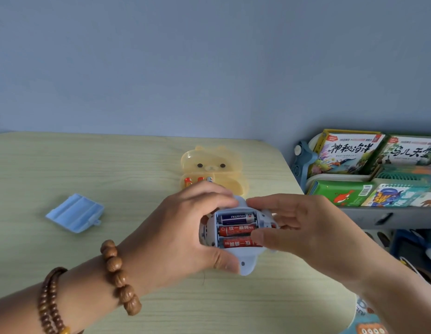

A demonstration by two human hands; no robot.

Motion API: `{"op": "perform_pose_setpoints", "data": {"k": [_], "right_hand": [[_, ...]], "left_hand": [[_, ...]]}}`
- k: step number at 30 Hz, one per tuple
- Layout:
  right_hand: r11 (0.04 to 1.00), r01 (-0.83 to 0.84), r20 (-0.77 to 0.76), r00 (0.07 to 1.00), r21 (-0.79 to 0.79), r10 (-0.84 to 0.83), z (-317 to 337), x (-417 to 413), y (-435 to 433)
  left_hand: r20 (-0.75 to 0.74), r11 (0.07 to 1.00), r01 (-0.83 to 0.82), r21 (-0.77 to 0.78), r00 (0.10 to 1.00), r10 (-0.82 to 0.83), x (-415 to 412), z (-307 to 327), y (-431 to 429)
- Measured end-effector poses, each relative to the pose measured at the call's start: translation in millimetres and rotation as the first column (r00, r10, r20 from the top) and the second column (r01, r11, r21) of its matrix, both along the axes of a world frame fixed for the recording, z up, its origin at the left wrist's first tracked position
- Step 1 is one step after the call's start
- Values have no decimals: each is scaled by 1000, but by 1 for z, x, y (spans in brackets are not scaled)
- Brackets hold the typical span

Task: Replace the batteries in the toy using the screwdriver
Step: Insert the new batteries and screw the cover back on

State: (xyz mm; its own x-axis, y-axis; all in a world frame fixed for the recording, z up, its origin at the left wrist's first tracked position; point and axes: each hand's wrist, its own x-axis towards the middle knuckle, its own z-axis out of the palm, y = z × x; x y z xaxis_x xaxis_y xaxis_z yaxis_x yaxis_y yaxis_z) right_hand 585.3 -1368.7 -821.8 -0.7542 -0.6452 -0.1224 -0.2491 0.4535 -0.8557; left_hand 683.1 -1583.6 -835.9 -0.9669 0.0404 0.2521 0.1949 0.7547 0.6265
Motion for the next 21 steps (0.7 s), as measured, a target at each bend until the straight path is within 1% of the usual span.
{"op": "perform_pose_setpoints", "data": {"k": [4, 10, 16, 18, 21], "right_hand": [[998, 27, -29, 999, 51, -25, 4, -1, -6], [996, 27, -45, 999, 87, -24, 9, 0, -10], [989, 53, -218, 976, 135, -23, 7, 5, -12], [990, 15, -228, 973, 140, 18, 8, 4, -9], [980, -111, -223, 964, 165, 147, 12, 5, -7]], "left_hand": [[-4, 1000, -9, 9, 1000, 10, -1, 1, 0], [-6, 1000, -6, 12, 1000, 7, -1, 0, -1], [-15, 1000, -10, 6, 1000, 10, -3, -2, -4], [-17, 1000, -18, 8, 1000, 18, -3, -3, -7], [-3, 1000, -15, 0, 1000, 15, -2, -3, -9]]}}
